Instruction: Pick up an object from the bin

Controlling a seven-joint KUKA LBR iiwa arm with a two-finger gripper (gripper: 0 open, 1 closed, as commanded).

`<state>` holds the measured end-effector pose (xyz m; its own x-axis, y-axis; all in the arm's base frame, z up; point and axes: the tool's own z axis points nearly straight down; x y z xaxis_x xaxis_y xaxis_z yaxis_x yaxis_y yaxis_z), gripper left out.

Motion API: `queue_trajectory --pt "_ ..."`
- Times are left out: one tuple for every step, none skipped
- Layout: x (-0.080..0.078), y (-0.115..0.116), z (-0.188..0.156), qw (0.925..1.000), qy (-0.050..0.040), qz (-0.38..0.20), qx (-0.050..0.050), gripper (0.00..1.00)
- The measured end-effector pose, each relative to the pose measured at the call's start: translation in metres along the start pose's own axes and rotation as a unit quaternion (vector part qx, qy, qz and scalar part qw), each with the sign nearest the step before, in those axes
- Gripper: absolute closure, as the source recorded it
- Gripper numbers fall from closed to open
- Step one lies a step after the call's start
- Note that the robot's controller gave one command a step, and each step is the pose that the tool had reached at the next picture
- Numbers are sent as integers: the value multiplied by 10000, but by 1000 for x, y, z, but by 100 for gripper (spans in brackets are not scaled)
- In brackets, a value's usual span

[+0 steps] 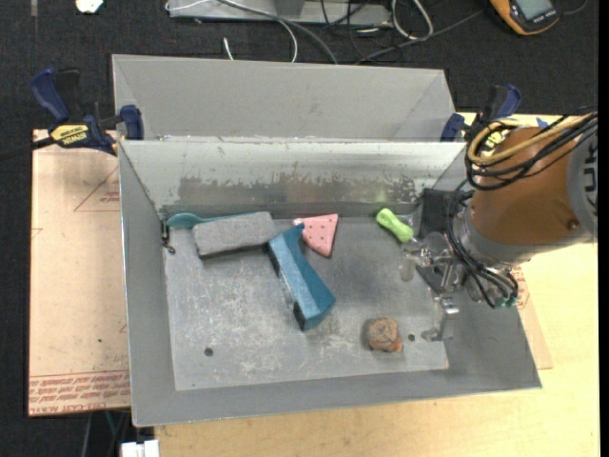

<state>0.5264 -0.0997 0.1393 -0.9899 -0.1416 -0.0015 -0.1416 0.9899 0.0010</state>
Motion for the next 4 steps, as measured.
queue_trajectory --pt "-6 -47 11 10000 -33 1 6 0" --pt "22 -27 46 9911 -19 -1329 -8 0" --pt "28 -12 59 9926 -46 -1209 12 0" --pt "33 5 50 9995 -19 -323 -5 0"
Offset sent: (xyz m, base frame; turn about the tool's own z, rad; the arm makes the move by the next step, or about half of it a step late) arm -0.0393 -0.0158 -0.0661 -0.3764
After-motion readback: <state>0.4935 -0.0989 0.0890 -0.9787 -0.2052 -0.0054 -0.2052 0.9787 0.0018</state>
